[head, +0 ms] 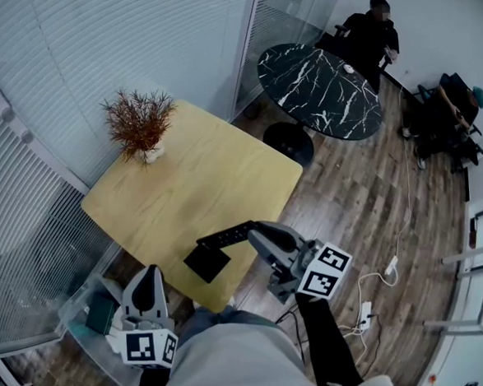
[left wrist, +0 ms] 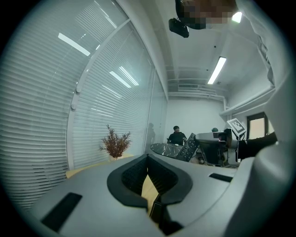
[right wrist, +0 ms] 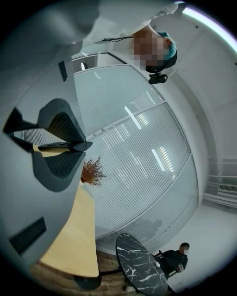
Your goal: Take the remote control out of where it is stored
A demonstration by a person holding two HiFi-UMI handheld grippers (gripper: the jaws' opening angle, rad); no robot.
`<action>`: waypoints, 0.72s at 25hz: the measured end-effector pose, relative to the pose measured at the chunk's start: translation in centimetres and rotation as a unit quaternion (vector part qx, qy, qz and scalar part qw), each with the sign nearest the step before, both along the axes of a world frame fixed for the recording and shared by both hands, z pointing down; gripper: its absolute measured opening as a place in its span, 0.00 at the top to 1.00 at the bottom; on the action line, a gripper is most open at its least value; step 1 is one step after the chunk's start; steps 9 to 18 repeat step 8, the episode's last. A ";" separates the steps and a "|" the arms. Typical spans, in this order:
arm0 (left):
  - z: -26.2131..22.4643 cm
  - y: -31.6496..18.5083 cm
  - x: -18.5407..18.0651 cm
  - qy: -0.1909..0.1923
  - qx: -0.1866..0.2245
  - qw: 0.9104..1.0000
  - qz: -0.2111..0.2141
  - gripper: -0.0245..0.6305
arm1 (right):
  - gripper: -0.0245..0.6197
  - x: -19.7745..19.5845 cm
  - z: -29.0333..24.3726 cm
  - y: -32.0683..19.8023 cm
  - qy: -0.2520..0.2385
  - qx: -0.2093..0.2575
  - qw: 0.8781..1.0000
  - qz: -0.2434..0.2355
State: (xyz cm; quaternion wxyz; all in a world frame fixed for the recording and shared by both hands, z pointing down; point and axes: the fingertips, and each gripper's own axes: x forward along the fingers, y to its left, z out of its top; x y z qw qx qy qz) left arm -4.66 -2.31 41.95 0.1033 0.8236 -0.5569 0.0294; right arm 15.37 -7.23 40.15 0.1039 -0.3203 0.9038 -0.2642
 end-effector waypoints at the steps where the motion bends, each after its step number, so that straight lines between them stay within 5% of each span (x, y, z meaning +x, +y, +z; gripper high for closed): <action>1: 0.0 0.0 0.0 -0.001 0.000 1.000 0.000 0.95 | 0.86 0.0 0.0 0.0 0.000 0.000 1.000 -0.001; 18: 0.0 -0.1 0.2 -0.004 -0.002 1.000 -0.001 0.95 | 0.86 0.0 0.1 -0.1 -0.001 -0.002 1.000 -0.004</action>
